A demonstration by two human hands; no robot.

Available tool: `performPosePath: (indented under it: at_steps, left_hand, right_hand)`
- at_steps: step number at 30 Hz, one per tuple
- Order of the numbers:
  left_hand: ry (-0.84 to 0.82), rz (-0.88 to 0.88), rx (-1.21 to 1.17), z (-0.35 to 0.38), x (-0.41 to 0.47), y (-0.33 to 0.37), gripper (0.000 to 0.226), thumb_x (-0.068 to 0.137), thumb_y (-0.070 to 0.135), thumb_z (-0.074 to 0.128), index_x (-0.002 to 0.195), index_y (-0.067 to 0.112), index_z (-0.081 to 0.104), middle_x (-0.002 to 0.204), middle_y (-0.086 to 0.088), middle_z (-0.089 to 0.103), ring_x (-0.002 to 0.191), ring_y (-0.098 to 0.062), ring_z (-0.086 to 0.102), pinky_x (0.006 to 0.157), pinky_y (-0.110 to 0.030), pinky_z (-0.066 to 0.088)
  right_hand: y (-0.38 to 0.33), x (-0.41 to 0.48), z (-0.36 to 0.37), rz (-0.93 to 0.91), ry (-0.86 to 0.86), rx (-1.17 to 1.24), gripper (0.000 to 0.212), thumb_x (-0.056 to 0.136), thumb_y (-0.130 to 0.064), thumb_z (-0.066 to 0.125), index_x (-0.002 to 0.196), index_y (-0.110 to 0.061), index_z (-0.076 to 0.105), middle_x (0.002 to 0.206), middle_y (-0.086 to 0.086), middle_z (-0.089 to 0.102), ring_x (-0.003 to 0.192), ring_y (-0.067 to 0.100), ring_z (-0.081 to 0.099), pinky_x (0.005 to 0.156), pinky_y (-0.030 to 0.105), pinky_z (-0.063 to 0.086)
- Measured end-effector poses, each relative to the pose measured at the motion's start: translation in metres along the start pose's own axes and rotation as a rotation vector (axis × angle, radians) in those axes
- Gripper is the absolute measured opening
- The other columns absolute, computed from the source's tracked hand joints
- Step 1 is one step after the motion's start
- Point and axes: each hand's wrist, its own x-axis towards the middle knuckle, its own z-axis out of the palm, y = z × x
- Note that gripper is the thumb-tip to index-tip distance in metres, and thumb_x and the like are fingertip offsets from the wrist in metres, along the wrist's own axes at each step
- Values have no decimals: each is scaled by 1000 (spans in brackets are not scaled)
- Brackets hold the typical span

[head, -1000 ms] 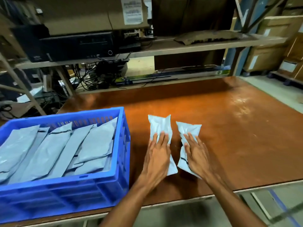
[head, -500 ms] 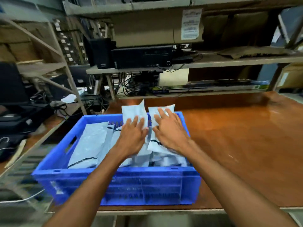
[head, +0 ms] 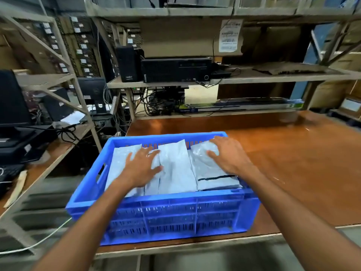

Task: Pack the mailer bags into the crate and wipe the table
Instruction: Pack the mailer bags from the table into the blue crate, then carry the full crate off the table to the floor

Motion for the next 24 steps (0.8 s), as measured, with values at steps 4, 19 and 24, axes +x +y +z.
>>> performPosePath:
  at_steps: [4,19,24]
  left_hand:
    - [156,-275,-130,-18,-19,-89,63,90,46,61,145,24,41,147,-11,45,133,-34,43,107,-46,38]
    - [3,-481,-559,-14,-17,-141,73,87,2,50,153,24,29,92,-16,68,59,-25,67,65,-35,54]
    - [30,-429,-600,-13,-21,-127,69,87,2,51,151,23,36,99,-26,69,78,-41,70,69,-43,57]
  right_hand:
    - [30,2,-12,406,18,255,45,84,-31,57,127,-17,54,124,12,63,111,35,58,90,41,48]
    - [55,1,19,470,-178,807,72,91,9,52,152,-20,28,78,10,63,54,15,49,47,25,44]
    - [67,-10,16,498,-172,712,52,88,11,52,126,-23,43,50,2,52,40,14,44,39,29,40]
